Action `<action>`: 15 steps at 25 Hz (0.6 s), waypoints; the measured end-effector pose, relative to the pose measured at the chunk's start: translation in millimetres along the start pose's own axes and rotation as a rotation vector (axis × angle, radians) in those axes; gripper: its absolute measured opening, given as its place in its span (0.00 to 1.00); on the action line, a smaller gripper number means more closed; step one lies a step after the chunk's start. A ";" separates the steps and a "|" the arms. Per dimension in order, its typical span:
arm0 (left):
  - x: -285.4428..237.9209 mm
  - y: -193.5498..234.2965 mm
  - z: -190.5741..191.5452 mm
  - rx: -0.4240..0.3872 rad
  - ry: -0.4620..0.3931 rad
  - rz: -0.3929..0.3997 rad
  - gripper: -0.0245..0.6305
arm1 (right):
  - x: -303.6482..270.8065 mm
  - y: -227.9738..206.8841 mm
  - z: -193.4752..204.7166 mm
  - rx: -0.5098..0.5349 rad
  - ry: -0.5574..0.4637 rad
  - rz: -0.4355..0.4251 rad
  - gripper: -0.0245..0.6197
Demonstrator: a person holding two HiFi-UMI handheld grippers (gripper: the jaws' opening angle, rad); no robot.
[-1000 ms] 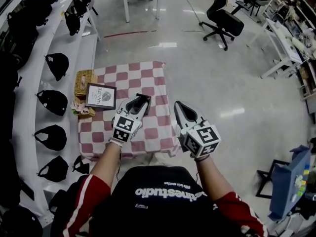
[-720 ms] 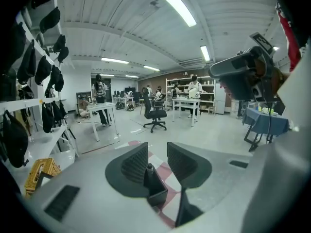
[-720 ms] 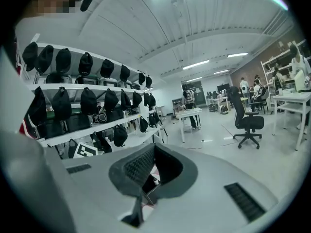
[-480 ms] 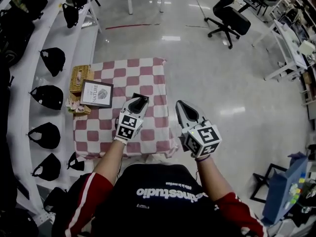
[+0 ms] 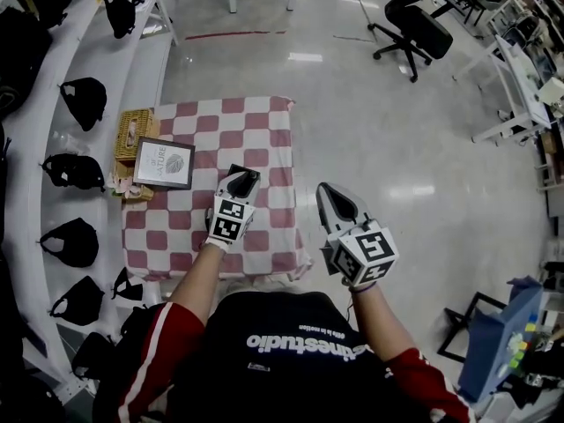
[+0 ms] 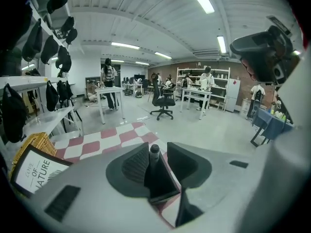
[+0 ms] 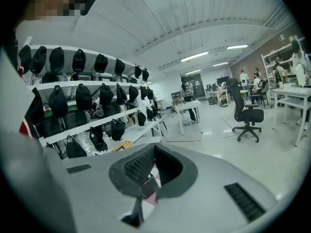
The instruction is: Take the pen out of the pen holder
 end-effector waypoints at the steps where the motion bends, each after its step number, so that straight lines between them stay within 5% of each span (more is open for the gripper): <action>1: -3.1 -0.1 0.5 -0.001 0.007 -0.003 0.22 | 0.3 -2.2 1.3 -0.004 0.003 0.003 0.04; 15: -21.5 -0.1 4.0 0.056 0.055 -0.042 0.22 | 7.2 -15.6 9.6 -0.049 0.008 0.027 0.04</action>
Point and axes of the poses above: the fingertips, and each gripper's own axes: x backward along the fingers, y to its left, z out of its underside, the point moved 7 cm from there along x, backward along the fingers, and after that the axes turned 11 degrees about y, right-handed, at the moved point
